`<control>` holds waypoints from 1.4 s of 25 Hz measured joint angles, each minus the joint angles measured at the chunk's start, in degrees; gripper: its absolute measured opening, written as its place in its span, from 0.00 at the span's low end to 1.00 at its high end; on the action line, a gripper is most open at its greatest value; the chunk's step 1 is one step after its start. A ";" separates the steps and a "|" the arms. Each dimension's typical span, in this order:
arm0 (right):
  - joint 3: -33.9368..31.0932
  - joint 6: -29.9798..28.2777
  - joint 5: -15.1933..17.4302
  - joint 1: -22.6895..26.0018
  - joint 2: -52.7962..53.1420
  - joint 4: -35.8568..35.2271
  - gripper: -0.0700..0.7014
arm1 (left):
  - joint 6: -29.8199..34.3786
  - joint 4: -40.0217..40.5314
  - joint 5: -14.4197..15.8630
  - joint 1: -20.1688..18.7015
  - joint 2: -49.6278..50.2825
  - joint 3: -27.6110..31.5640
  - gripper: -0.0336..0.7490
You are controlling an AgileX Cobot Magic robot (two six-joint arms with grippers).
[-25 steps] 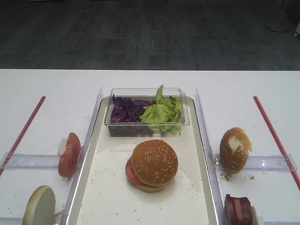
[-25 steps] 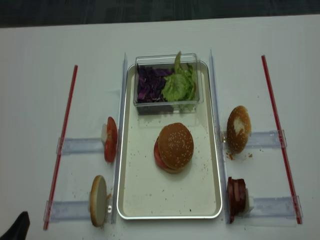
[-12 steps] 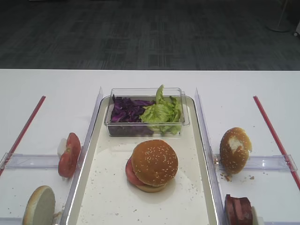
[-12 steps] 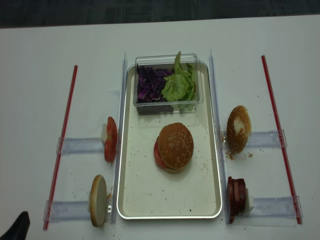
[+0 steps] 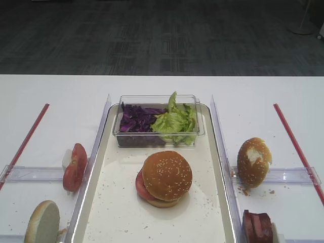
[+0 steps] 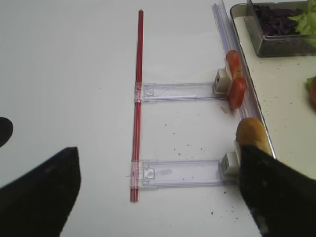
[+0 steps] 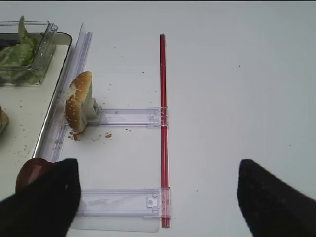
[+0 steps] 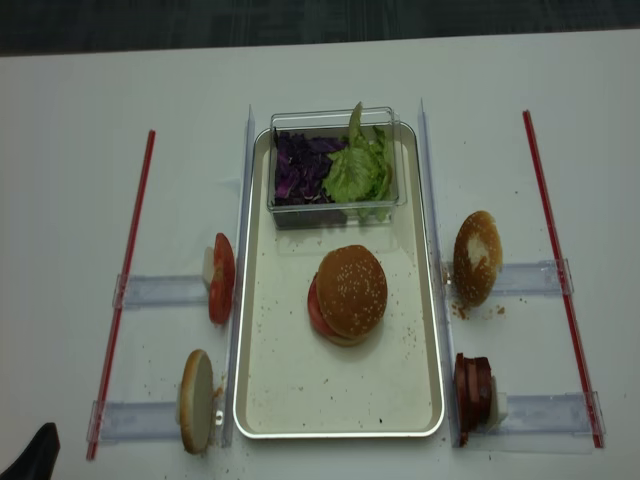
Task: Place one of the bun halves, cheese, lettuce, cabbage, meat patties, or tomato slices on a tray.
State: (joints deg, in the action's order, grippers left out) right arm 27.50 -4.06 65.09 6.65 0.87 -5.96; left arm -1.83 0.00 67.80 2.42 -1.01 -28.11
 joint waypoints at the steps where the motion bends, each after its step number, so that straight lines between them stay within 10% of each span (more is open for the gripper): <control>1: 0.00 0.00 0.00 0.00 0.00 0.00 0.94 | 0.00 -0.31 0.00 0.00 0.00 0.00 0.81; 35: 0.00 0.00 0.00 0.00 0.00 0.00 0.94 | 0.00 0.00 0.00 0.00 0.00 0.00 0.81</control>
State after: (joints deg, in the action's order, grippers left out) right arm 27.50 -4.06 65.09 6.65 0.87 -5.96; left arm -1.83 0.00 67.80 2.42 -1.01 -28.11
